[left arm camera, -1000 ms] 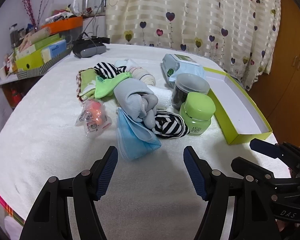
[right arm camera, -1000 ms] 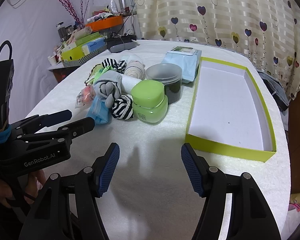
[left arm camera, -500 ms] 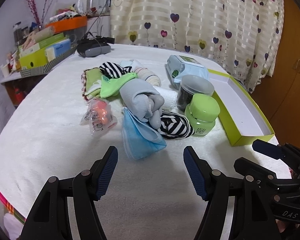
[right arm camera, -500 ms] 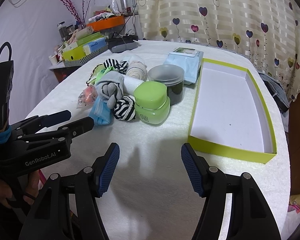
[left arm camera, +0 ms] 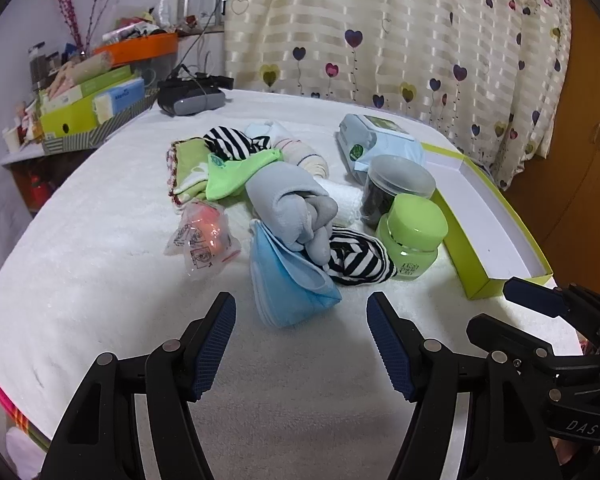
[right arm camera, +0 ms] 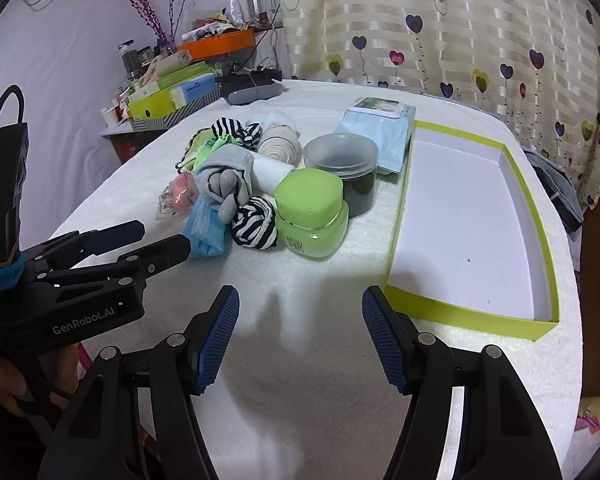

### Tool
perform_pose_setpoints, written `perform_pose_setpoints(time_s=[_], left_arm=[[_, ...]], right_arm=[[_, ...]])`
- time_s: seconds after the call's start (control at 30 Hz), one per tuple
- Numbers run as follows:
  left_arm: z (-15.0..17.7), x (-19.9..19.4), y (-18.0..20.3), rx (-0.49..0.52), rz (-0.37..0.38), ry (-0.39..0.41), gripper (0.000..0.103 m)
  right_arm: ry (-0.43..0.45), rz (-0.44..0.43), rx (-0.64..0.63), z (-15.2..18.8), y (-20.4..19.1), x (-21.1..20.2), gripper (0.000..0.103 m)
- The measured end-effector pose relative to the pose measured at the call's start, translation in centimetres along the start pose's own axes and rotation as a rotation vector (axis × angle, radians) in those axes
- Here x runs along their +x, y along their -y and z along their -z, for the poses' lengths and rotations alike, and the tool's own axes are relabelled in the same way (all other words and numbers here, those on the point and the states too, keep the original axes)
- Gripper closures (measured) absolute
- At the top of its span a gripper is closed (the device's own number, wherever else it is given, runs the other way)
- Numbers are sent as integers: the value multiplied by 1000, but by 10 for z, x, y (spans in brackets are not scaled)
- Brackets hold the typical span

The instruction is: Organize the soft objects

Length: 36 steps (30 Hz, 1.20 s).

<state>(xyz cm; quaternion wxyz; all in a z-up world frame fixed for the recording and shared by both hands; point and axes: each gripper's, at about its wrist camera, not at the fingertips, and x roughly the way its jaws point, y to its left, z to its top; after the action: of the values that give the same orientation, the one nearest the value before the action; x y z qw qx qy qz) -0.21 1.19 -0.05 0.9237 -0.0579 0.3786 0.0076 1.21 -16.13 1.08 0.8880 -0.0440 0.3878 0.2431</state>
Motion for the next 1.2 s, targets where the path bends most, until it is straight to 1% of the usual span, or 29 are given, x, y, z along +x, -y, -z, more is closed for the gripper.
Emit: perform_pose_setpoints(time_s=[0.23,0.5,1.0,1.2], left_arm=[[-3,2,-4,-20,12,-7,34],[-3,4,-6,-24,2,-3,34],[-3,6,-10,-40,12,-4,34],[-4,10,-12,-70,20,-14,34]], right_arm=[[-1,-2,-1,-2,-1,1,38],[0,-15,-9,-5,-4,4,38],[-4,-20,-13,-7,-6,8,38],[-4,-21,-12,-7,-6,8,38]])
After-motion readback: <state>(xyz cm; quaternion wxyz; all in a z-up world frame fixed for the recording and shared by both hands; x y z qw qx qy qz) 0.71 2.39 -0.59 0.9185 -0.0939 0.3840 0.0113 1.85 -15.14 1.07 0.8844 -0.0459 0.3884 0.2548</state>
